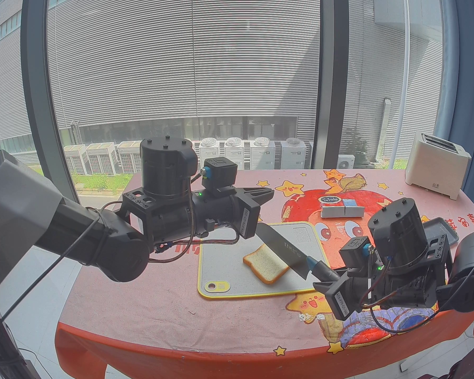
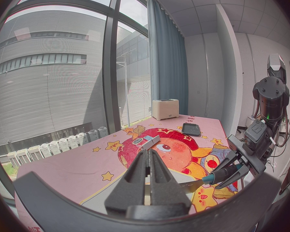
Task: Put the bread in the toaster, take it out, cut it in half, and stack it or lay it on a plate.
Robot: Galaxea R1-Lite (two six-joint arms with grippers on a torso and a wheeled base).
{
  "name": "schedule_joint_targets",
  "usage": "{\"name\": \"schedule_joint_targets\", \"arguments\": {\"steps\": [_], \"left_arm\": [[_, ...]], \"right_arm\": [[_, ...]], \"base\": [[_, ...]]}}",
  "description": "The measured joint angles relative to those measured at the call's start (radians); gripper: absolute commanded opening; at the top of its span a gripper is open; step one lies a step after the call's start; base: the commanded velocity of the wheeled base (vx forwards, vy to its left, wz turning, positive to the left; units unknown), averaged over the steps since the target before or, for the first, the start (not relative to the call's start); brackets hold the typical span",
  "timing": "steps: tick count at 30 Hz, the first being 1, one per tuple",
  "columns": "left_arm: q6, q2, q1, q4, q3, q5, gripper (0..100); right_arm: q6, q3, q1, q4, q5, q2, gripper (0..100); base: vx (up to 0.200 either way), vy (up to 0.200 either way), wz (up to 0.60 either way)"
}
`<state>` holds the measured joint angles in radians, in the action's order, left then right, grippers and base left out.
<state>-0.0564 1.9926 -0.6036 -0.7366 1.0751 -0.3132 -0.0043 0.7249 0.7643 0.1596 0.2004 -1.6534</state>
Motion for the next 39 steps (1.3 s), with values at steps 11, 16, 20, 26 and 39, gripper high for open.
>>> {"name": "schedule_joint_targets", "arguments": {"steps": [11, 16, 20, 26, 39], "left_arm": [[0.000, 0.022, -0.001, -0.001, 0.024, 0.000, 0], [0.000, 0.023, 0.000, -0.001, 0.035, 0.000, 0], [0.000, 0.023, 0.001, -0.001, 0.043, 0.000, 0], [0.000, 0.023, 0.001, -0.001, 0.048, 0.000, 0], [0.000, 0.023, -0.001, -0.001, 0.051, 0.000, 0]], "right_arm": [[-0.007, -0.005, 0.003, 0.001, 0.000, -0.004, 0], [-0.007, -0.007, 0.003, 0.001, 0.000, -0.005, 0], [-0.007, -0.008, 0.004, 0.001, 0.001, -0.005, 0], [-0.008, -0.009, 0.005, 0.001, 0.001, -0.007, 0], [-0.010, -0.009, 0.006, 0.001, 0.001, -0.005, 0]], "base": [[0.000, 0.000, 0.00], [0.000, 0.000, 0.00], [0.000, 0.000, 0.00], [0.000, 0.000, 0.00], [0.000, 0.000, 0.00]]}}
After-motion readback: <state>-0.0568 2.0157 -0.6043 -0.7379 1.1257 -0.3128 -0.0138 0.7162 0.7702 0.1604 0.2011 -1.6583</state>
